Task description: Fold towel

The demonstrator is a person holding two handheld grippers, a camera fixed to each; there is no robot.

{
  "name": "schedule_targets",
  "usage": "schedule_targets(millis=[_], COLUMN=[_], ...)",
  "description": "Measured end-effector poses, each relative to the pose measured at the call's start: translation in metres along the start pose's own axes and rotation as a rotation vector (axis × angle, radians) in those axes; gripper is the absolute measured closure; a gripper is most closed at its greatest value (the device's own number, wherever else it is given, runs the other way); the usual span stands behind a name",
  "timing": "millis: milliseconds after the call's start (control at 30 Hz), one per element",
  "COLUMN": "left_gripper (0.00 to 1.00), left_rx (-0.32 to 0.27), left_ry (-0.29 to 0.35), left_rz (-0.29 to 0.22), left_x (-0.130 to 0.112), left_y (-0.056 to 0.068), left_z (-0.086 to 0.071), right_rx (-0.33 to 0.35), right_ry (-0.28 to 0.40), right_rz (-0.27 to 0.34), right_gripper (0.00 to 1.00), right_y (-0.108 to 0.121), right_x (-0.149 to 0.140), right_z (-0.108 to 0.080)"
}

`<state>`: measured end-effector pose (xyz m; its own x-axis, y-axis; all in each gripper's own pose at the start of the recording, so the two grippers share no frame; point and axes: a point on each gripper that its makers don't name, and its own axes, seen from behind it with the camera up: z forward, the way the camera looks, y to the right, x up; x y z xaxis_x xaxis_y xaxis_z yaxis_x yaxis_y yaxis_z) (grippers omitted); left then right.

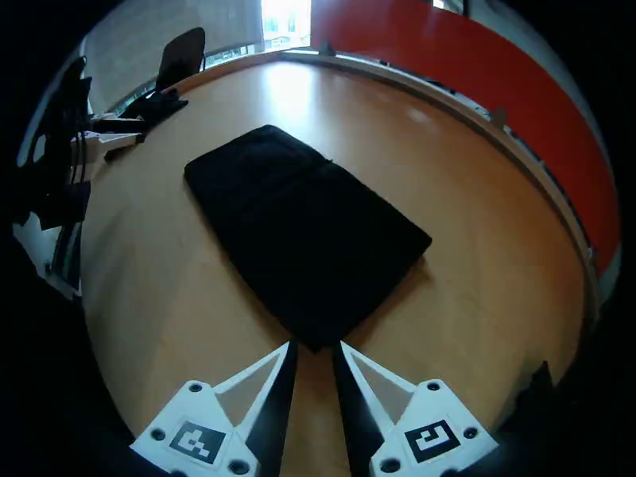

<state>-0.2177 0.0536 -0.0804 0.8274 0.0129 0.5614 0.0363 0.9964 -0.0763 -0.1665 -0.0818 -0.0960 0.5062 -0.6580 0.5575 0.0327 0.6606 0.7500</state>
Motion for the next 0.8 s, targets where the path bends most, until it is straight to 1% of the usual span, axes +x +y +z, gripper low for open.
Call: schedule_targets(millis=[33, 167, 233, 367, 567, 800], left_gripper=[0.02, 0.02, 0.02, 0.02, 0.02, 0.02], left_rx=[0.000, 0.004, 0.006, 0.009, 0.012, 0.008], left_ry=[0.000, 0.001, 0.004, 0.011, 0.016, 0.020], left_rz=[0.000, 0.005, 0.007, 0.004, -0.002, 0.000], left_x=[0.000, 0.000, 0.000, 0.002, 0.006, 0.009], left_y=[0.000, -0.002, -0.003, -0.004, -0.005, -0.005], left_z=[-0.001, -0.003, -0.004, -0.006, -0.006, -0.007], right_rx=[0.001, -0.004, -0.009, -0.016, -0.046, -0.073], right_ry=[0.000, 0.010, 0.014, 0.024, 0.048, 0.077], right_rz=[-0.002, -0.011, -0.014, -0.018, -0.026, -0.031], right_gripper=[0.74, 0.90, 0.96, 0.97, 0.97, 0.97], right_y=[0.000, 0.000, 0.002, 0.004, 0.011, 0.020], right_x=[0.000, 0.001, 0.002, 0.004, 0.012, 0.023], right_z=[0.000, 0.000, -0.002, -0.007, -0.015, -0.030])
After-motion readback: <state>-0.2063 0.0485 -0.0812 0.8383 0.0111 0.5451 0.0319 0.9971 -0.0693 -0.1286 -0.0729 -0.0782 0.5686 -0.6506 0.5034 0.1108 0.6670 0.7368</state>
